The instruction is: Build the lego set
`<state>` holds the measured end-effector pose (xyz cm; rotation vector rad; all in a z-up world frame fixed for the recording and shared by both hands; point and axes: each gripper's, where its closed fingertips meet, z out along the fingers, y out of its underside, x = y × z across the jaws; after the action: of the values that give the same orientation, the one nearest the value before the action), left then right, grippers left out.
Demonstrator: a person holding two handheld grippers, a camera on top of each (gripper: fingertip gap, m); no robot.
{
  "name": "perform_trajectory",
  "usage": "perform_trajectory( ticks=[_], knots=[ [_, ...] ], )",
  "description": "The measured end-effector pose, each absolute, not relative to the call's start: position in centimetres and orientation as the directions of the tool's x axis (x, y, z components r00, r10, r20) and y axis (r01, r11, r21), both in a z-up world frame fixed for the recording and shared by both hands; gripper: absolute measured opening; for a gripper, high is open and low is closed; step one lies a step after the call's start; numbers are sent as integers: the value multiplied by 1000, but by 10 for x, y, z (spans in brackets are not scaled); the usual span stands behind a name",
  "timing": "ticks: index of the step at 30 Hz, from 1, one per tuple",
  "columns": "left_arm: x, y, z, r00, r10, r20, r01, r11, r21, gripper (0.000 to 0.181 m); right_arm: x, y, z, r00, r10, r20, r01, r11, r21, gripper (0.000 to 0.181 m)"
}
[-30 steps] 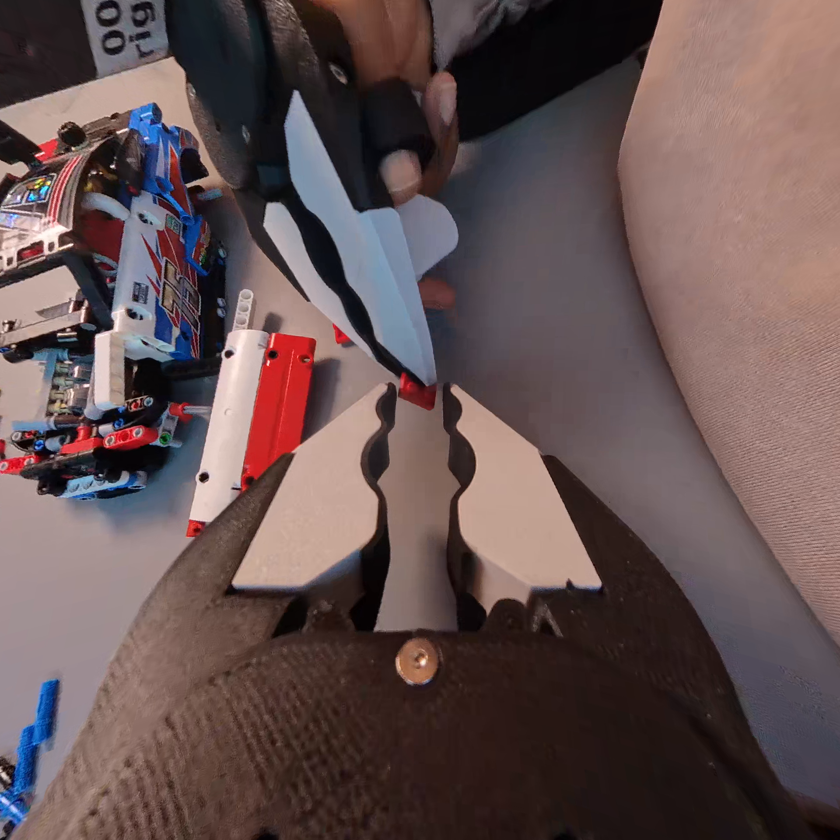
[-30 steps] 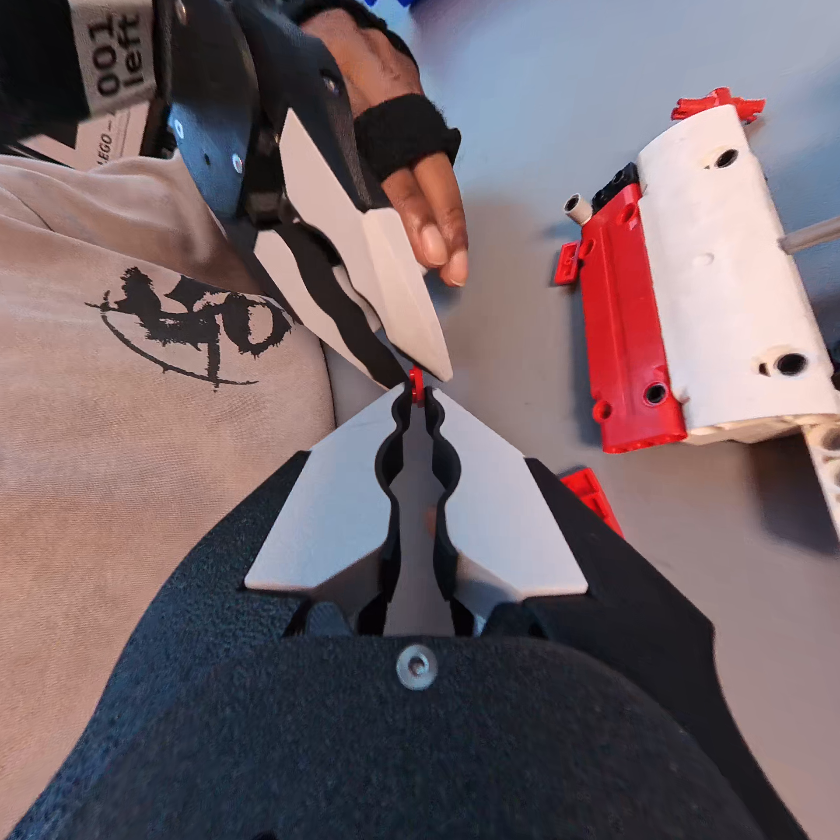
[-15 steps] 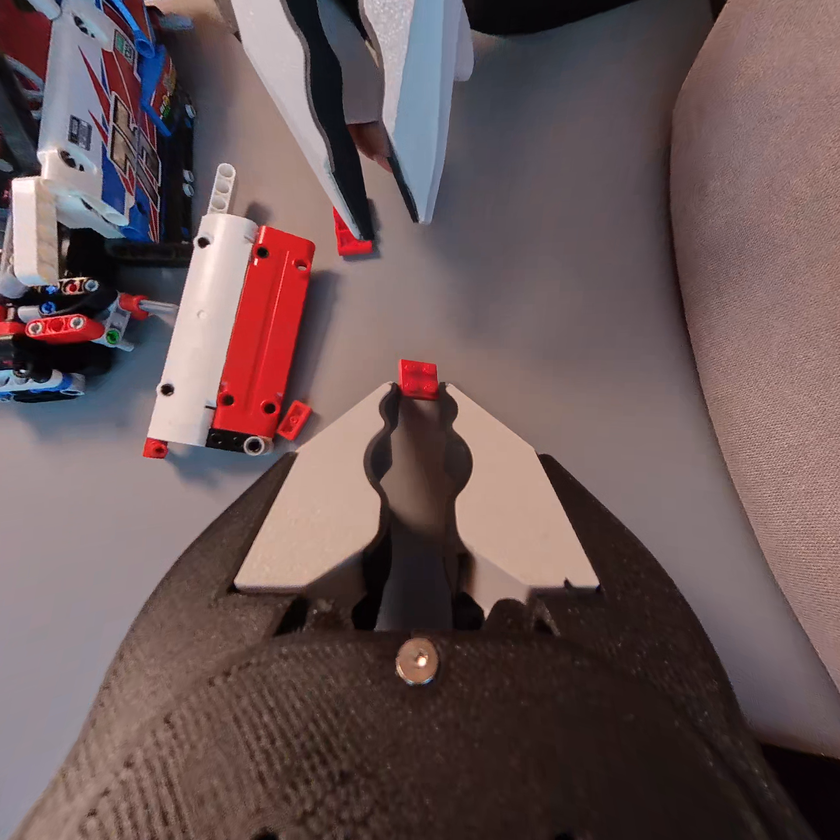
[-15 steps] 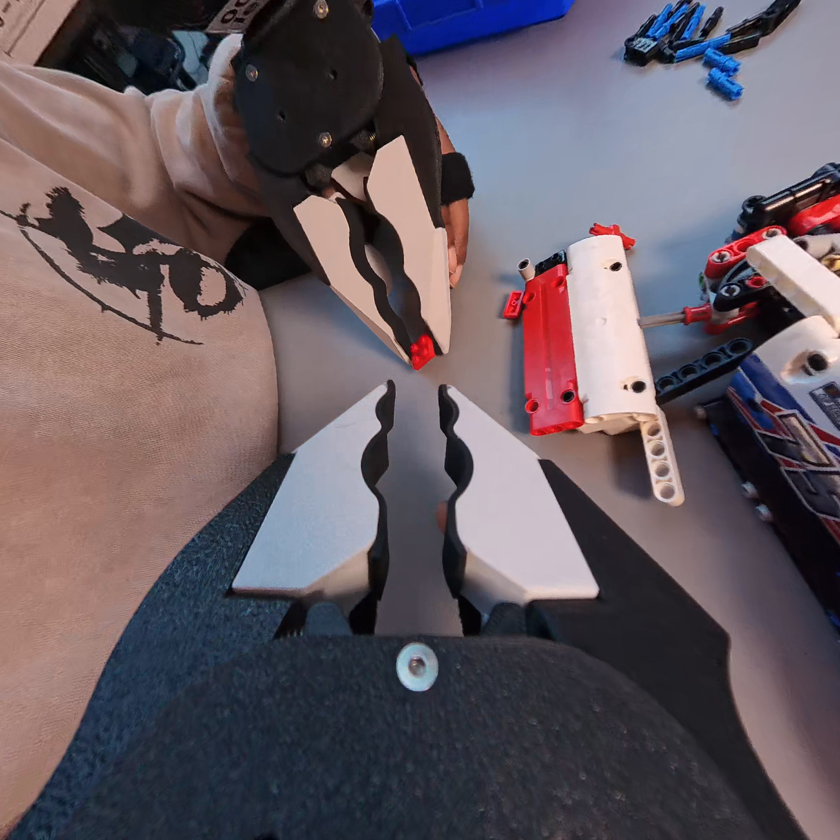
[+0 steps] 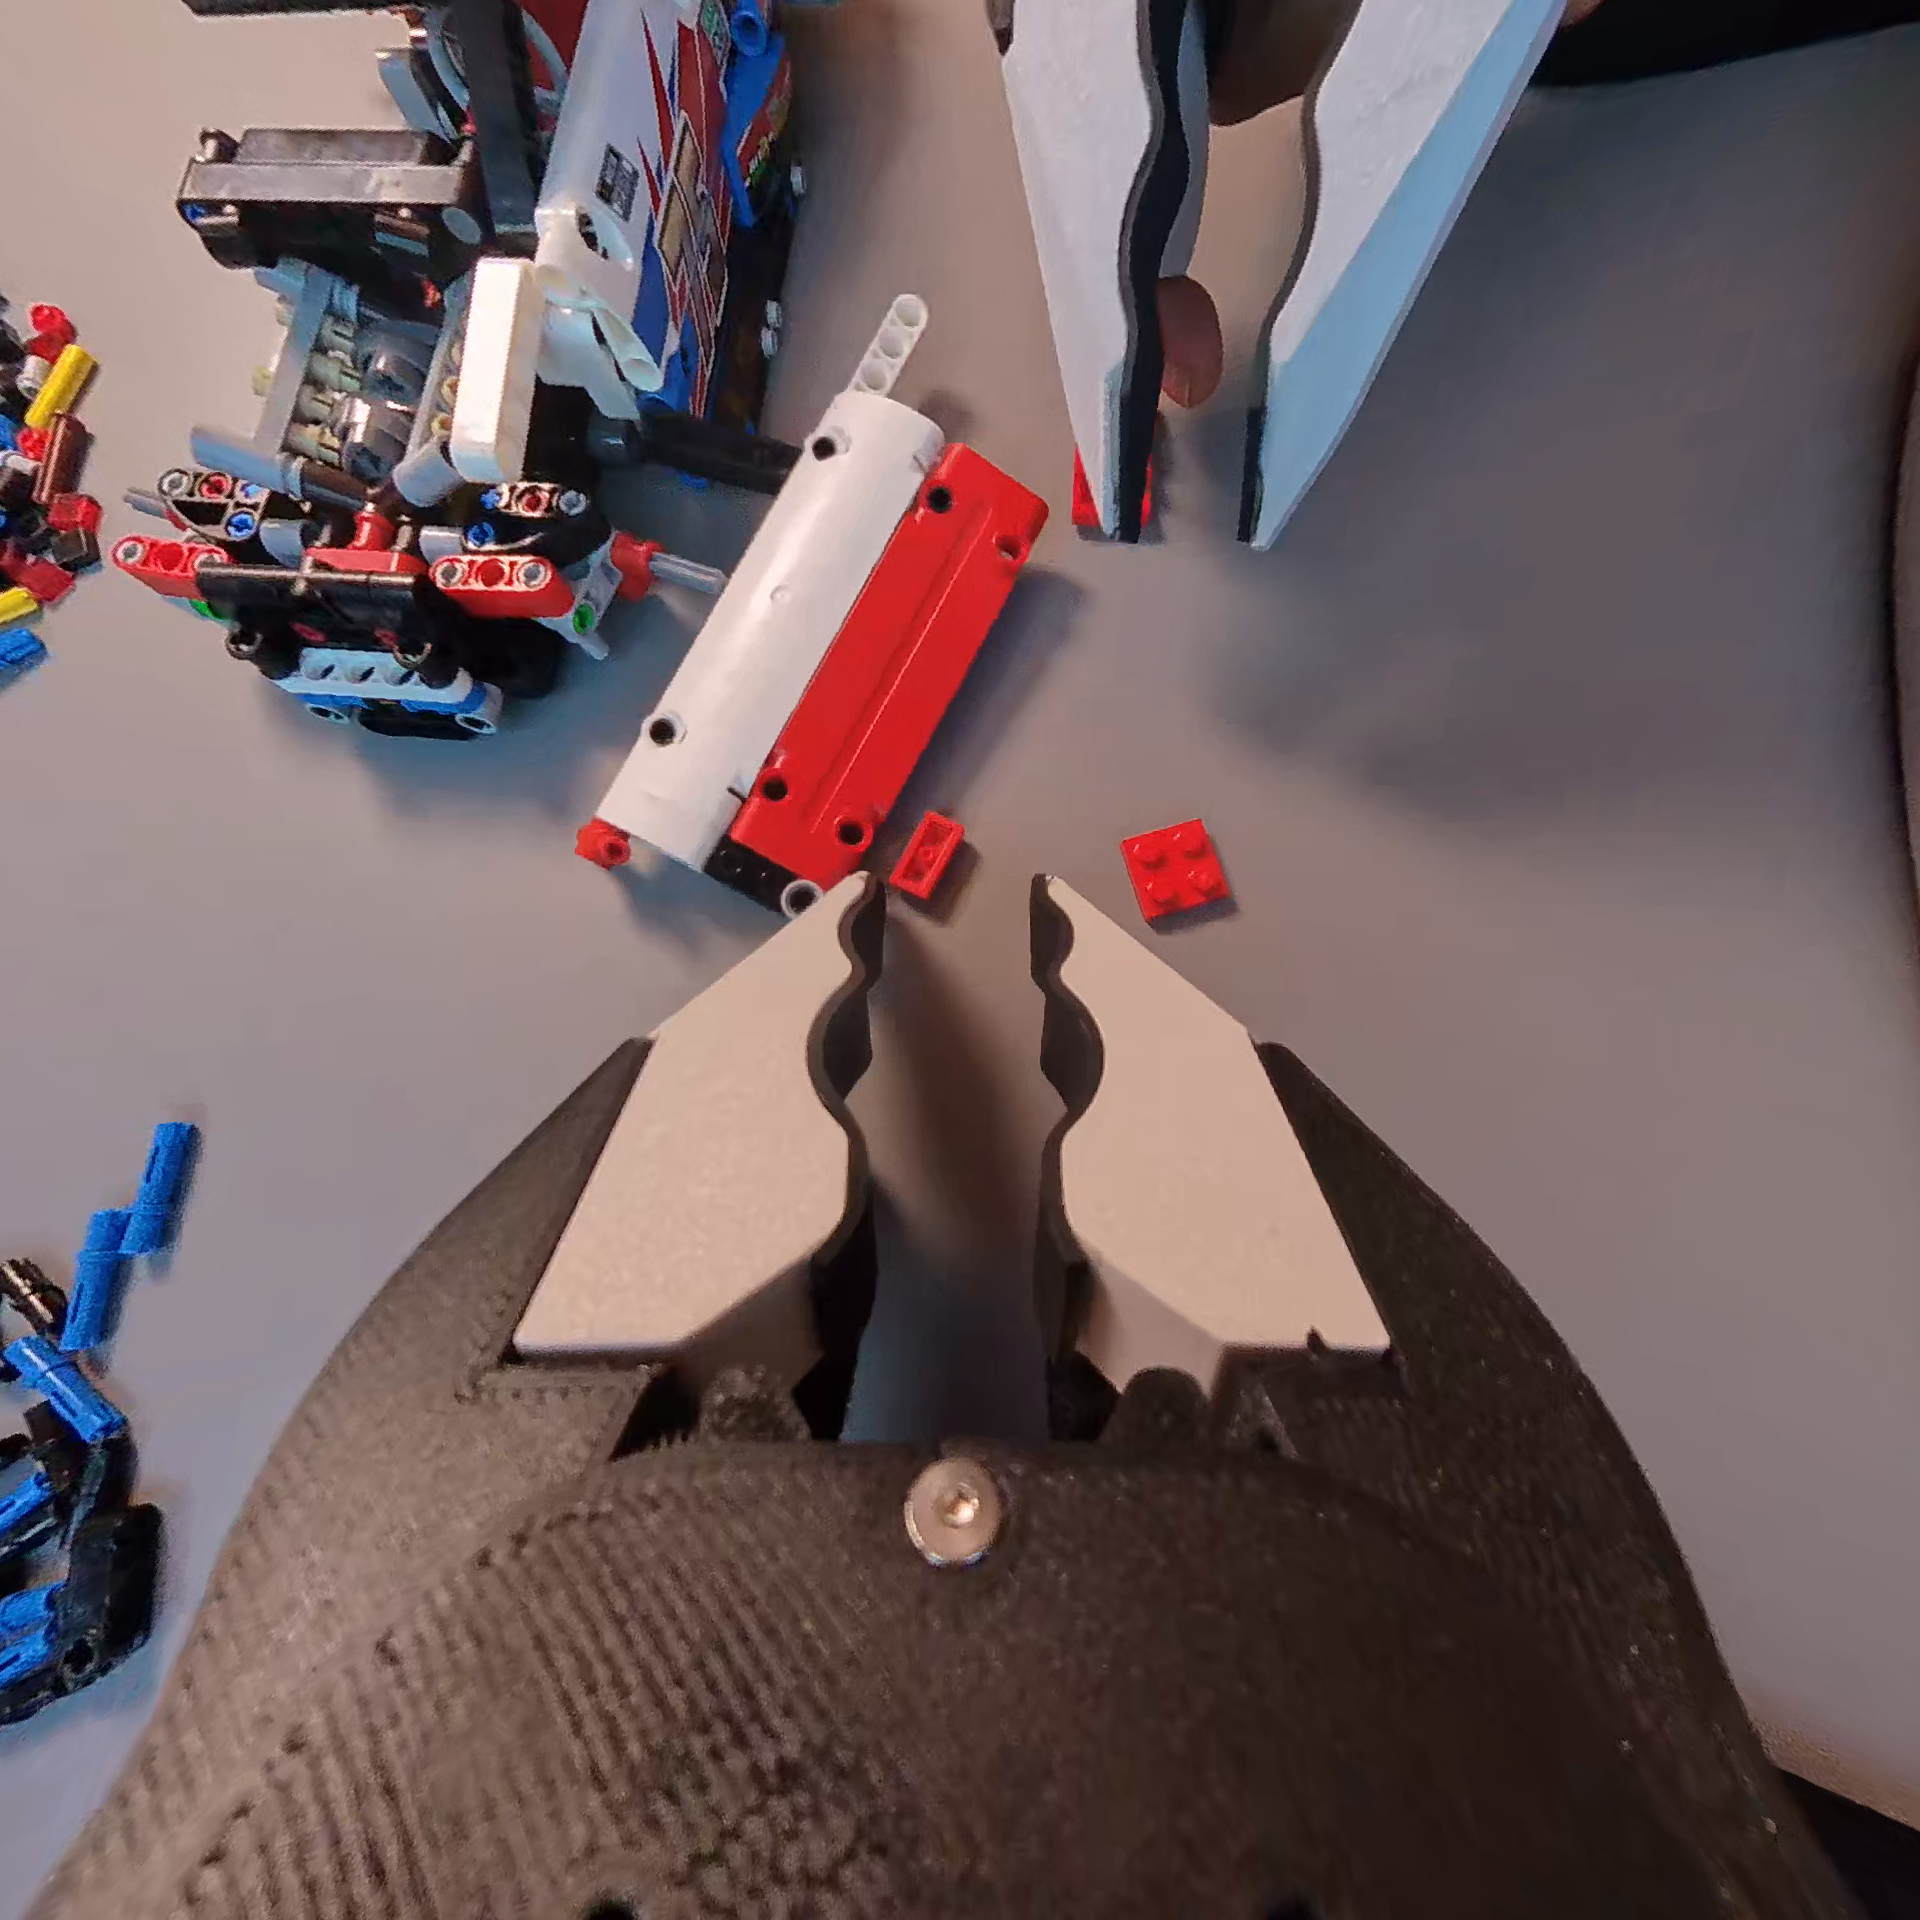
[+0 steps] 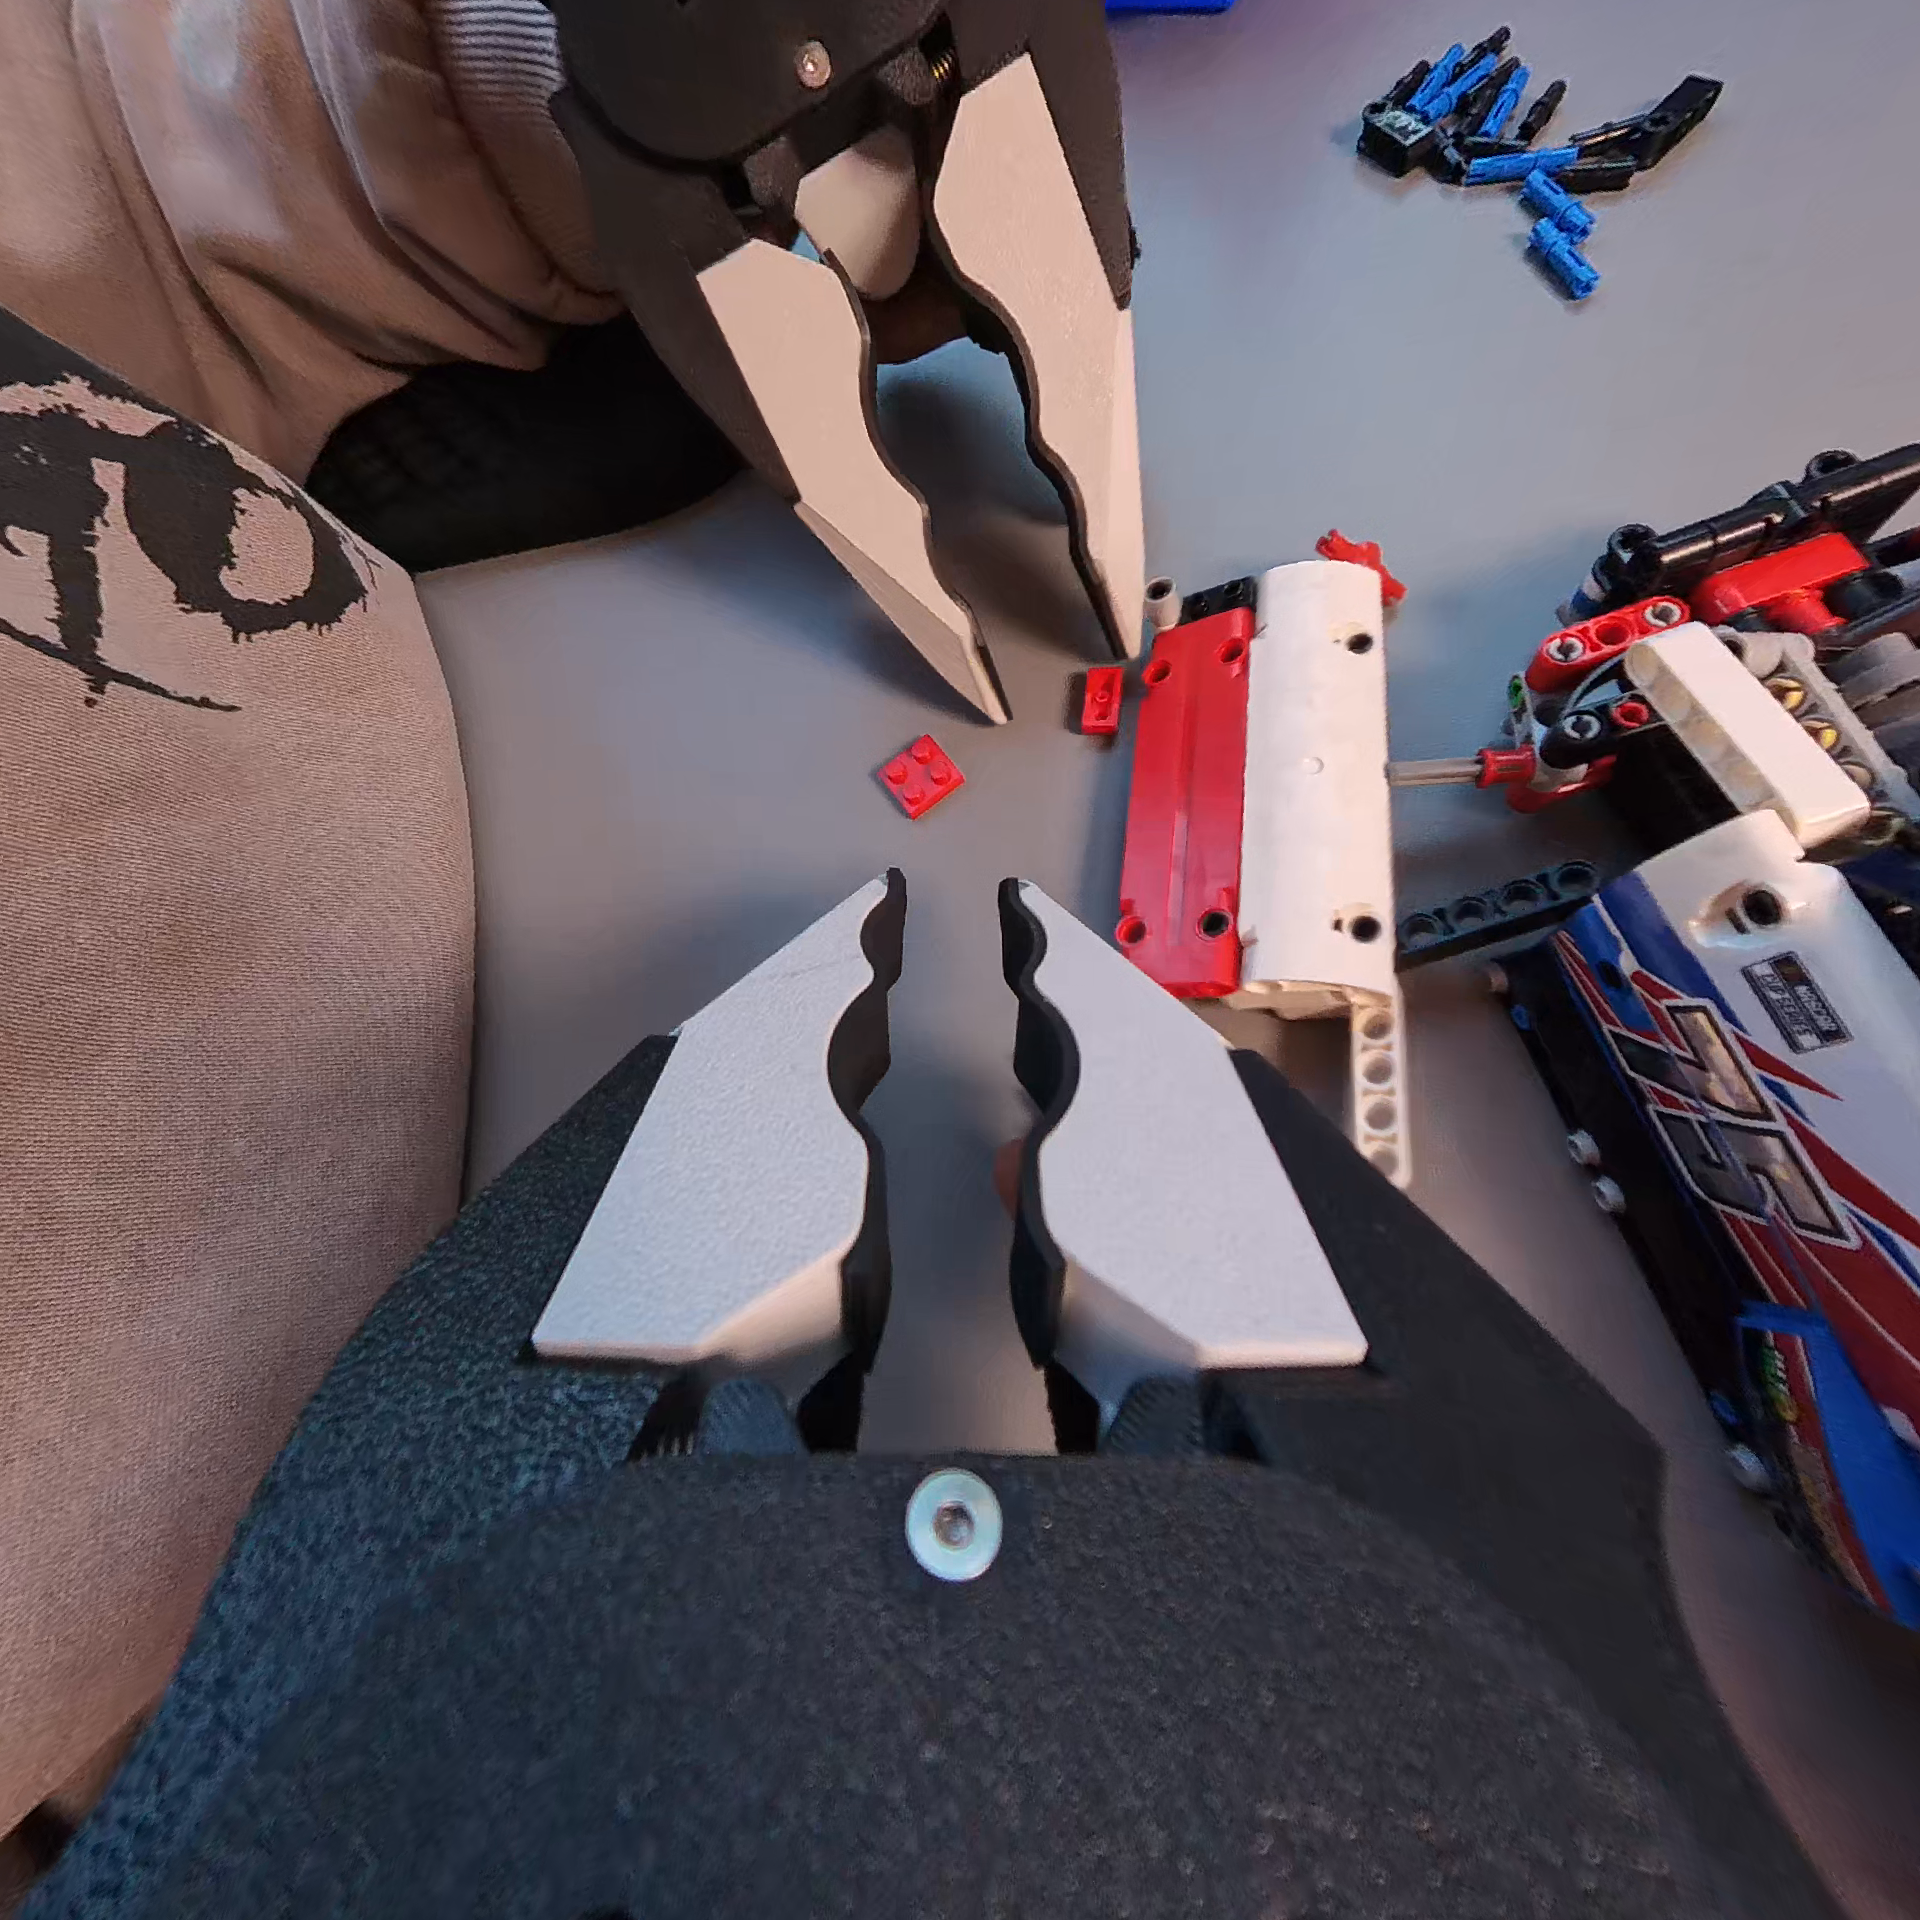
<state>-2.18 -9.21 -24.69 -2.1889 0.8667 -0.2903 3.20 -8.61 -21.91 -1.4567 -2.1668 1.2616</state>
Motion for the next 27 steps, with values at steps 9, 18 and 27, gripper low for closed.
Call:
perform_trajectory(
  ticks=[9,18,27],
  knots=[
    [-17,-85,-248,746,-664,-48,-487,-495,-720,12,37,-85,-216,-482,844,-237,618,136,-774,15],
    [9,-88,-177,618,-634,464,86,-532,-842,6,24,-86,-183,-521,852,45,334,252,-908,22],
    [39,-75,-137,71,-511,857,605,-661,-444,4,10,-83,-144,-318,820,475,50,515,-856,28]
  ],
)
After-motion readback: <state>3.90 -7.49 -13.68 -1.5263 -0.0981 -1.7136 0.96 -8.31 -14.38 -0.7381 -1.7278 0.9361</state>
